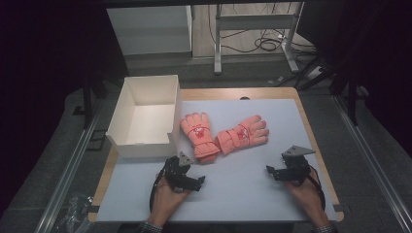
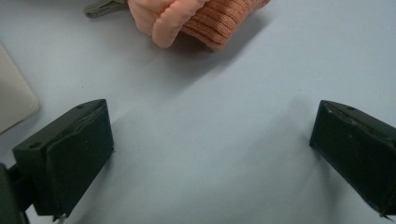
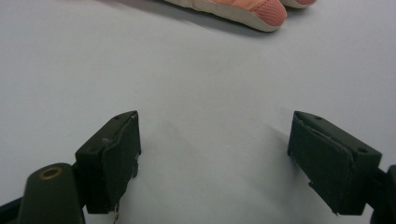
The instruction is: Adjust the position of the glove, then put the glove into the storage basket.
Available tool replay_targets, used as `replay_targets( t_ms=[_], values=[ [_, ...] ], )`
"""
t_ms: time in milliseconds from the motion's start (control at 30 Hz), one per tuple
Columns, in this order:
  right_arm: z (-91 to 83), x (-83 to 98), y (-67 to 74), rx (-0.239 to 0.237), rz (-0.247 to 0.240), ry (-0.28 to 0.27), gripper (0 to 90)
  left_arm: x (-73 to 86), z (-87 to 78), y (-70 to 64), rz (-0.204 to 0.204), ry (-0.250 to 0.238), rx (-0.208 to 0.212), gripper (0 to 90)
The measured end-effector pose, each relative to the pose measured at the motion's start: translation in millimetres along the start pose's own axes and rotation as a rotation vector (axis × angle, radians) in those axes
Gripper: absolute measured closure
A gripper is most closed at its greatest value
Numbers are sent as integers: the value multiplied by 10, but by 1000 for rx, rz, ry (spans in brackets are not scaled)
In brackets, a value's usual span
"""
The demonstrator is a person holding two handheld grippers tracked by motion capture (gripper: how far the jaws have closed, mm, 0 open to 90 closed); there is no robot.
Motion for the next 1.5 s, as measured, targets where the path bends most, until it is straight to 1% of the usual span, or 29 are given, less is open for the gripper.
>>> replay_targets(
  t_ms=[567, 700, 800, 867, 933, 1000, 1033, 1067, 1167, 1200, 1233, 1300, 1433, 1500],
  values=[
    [0, -2, -2, -1, 0, 2, 175, 3, -2, 3, 5, 2, -1, 0],
    [-4, -3, 0, -3, 0, 3, 189, 3, -2, 3, 5, 2, -1, 0],
    [-19, -9, 14, -9, 0, -1, 252, 3, -2, 3, 6, 2, -1, 0],
    [-35, -16, 20, -10, 2, 8, 304, 3, -2, 3, 6, 2, -1, 0],
    [-37, -39, 24, -22, 15, 16, 350, 3, -2, 2, 6, 2, -1, 0],
    [-29, -98, 31, -44, 36, 9, 418, 3, -2, 2, 5, 2, -1, 0],
    [-21, -131, 33, -51, 42, 5, 474, 3, -2, 2, 5, 2, -1, 0],
    [-10, -157, 33, -56, 44, 3, 512, 3, -2, 2, 5, 2, -1, 0],
    [72, -272, 49, -72, 54, 6, 647, 4, -2, 2, 5, 2, -1, 0],
    [72, -272, 49, -72, 54, 6, 647, 4, -2, 2, 5, 2, -1, 0],
    [143, -352, 54, -77, 58, 10, 711, 4, -3, 2, 5, 2, -1, 0],
    [207, -414, 52, -91, 68, 8, 738, 4, -3, 2, 5, 2, -2, 0],
    [337, -530, -1, -89, 96, 1, 781, 3, -3, 2, 5, 2, -1, 0],
    [376, -564, -23, -87, 99, 8, 787, 3, -2, 1, 5, 2, -1, 0]
  ],
)
Point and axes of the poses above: each handheld gripper's, and its own axes: z roughly forward along the jaws, x roughly out of its underside, y roughly to its left, the point moved 10 cm from there along z, roughly forward along the jaws, and after that the axes turned 1 degree about y, right-handed, at the moved point
